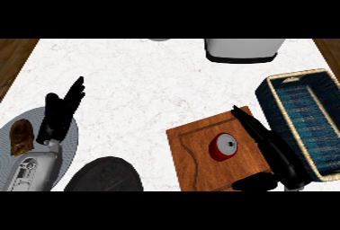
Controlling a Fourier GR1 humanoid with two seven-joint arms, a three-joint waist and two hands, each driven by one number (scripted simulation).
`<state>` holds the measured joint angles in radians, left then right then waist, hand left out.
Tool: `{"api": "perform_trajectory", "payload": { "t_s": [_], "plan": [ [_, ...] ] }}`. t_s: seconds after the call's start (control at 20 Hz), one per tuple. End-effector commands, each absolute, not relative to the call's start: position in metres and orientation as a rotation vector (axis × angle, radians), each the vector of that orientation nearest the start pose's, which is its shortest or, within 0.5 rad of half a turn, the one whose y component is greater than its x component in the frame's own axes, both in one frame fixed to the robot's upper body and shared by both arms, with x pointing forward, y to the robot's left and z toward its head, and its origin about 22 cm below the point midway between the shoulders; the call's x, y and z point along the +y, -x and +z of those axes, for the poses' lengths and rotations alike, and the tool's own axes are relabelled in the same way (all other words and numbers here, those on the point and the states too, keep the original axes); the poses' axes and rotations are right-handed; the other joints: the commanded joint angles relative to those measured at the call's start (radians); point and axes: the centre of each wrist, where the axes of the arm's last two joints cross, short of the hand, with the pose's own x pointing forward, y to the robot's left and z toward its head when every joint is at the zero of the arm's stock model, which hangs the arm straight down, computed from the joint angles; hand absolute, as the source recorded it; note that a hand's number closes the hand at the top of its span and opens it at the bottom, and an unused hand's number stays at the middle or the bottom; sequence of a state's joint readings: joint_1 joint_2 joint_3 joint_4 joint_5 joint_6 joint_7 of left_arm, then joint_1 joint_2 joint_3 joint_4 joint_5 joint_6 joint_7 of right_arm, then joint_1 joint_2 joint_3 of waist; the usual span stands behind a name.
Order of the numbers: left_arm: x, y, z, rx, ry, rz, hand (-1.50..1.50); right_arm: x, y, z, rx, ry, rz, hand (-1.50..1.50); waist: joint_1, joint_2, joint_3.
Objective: Pick the can from the cutting board and place it in the basket
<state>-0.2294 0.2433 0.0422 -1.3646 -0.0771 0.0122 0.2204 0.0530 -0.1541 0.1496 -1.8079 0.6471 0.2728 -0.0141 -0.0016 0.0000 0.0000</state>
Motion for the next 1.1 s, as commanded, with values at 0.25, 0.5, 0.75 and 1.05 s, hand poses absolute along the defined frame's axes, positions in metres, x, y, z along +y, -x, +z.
{"api": "perform_trajectory", "payload": {
  "t_s": [0.25,0.5,0.75,1.05],
  "plan": [
    [0.279,-0.293,0.037,-1.357,-0.272,-0.211,0.00,-0.207,-0.203,0.035,-1.514,0.349,0.931,-1.50,0.000,-0.001,0.000],
    [0.270,-0.307,0.035,-1.337,-0.249,-0.218,0.00,-0.203,-0.233,0.023,-1.506,0.318,0.941,-1.50,0.000,0.000,0.000],
    [0.268,-0.290,0.033,-1.364,-0.283,-0.193,0.00,-0.196,-0.227,0.030,-1.508,0.342,0.943,-1.50,0.001,-0.001,0.000],
    [0.273,-0.279,0.032,-1.352,-0.257,-0.210,0.00,-0.185,-0.239,0.005,-1.478,0.325,1.009,1.50,0.004,-0.001,0.000]
  ]
}}
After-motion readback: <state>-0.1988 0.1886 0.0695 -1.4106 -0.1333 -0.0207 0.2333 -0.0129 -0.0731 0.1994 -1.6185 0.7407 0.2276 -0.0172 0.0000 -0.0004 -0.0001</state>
